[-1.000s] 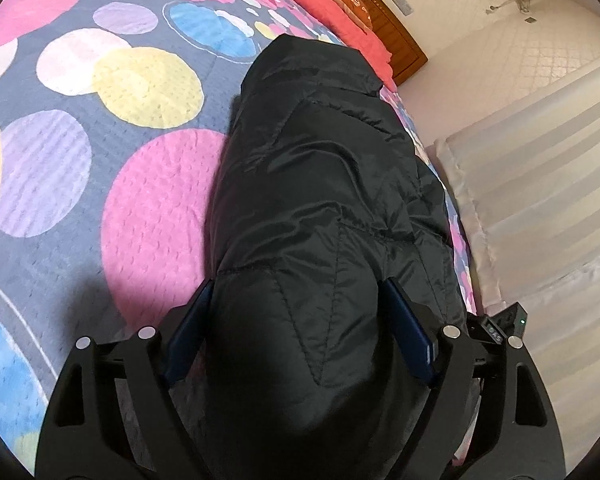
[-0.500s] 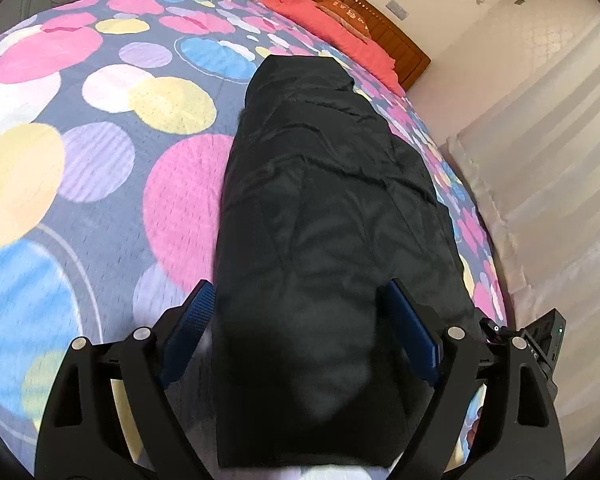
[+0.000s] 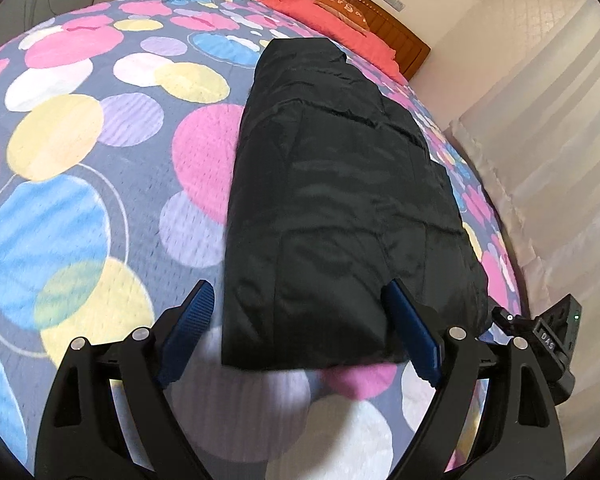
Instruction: Fold large clothes
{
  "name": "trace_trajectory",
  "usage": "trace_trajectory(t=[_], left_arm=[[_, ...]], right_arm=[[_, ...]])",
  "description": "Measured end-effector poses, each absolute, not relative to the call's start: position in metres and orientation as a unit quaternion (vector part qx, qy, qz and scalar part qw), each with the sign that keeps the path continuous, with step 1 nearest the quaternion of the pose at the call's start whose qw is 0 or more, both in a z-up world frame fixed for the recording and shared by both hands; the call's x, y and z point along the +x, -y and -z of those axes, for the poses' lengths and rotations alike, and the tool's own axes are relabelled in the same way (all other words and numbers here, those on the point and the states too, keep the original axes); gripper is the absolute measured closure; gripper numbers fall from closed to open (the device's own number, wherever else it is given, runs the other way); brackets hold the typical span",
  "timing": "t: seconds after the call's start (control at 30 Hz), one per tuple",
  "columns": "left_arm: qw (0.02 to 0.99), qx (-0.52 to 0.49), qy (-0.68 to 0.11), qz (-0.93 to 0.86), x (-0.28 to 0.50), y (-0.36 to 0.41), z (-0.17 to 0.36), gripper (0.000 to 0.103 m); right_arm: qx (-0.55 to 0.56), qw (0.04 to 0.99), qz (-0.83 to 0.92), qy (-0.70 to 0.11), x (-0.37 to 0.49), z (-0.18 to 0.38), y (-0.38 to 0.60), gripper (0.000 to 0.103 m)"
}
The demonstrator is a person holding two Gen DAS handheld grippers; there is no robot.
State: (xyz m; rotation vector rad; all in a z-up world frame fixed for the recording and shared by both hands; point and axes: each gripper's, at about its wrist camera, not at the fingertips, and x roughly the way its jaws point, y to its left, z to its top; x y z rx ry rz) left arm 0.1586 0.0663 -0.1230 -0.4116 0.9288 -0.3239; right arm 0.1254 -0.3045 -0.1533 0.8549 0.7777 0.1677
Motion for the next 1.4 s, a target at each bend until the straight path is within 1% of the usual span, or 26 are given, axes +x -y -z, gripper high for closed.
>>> trace_trajectory(t=[0.2,0.3,0.43,0.5,0.53,0.57,0.63,0.77,0.83,0.87,0.97,1.17,1.4], left_arm=[[0.878,-0.162,-0.429,0.139,0.134,-0.063,0.114,0.016],[0.885,-0.146,-0.423,0.130,0.122,-0.061,0.110,0.016],[0.893,-0.124,-0.416,0.117,0.106,-0.058,0.107,0.016],[0.900,-0.111,-0.407,0.107,0.098,-0.058,0.106,0.011],[0.905,-0.104,-0.400,0.100,0.093,-0.058,0.104,0.011],[0.908,-0.098,-0.397,0.094,0.091,-0.058,0.103,0.011],[0.912,-0.086,-0.392,0.084,0.086,-0.058,0.099,0.011],[0.923,-0.061,-0.374,0.067,0.077,-0.058,0.087,0.010],[0.931,-0.045,-0.358,0.057,0.071,-0.056,0.077,0.009],[0.933,-0.039,-0.352,0.054,0.069,-0.054,0.073,0.006],[0.941,-0.025,-0.335,0.049,0.061,-0.050,0.059,0.006],[0.950,-0.012,-0.308,0.052,0.046,-0.039,0.036,0.005],[0.952,-0.017,-0.300,0.058,0.043,-0.033,0.024,0.005]], right_arm=[[0.384,0.846,-0.059,-0.366,0.102,0.143,0.297,0.047],[0.350,0.857,-0.040,-0.376,0.091,0.139,0.287,0.041],[0.303,0.868,-0.023,-0.394,0.081,0.138,0.269,0.040],[0.280,0.873,-0.008,-0.400,0.077,0.137,0.262,0.040],[0.267,0.876,-0.001,-0.402,0.076,0.136,0.257,0.040],[0.251,0.880,0.006,-0.403,0.074,0.134,0.252,0.039],[0.218,0.889,0.022,-0.403,0.071,0.129,0.242,0.032],[0.166,0.904,0.045,-0.392,0.066,0.115,0.227,0.029],[0.139,0.912,0.058,-0.381,0.061,0.104,0.219,0.026],[0.130,0.916,0.062,-0.375,0.059,0.100,0.217,0.026],[0.100,0.923,0.076,-0.363,0.054,0.084,0.207,0.024],[0.077,0.934,0.091,-0.336,0.045,0.061,0.197,0.021],[0.066,0.940,0.101,-0.320,0.040,0.049,0.191,0.020]])
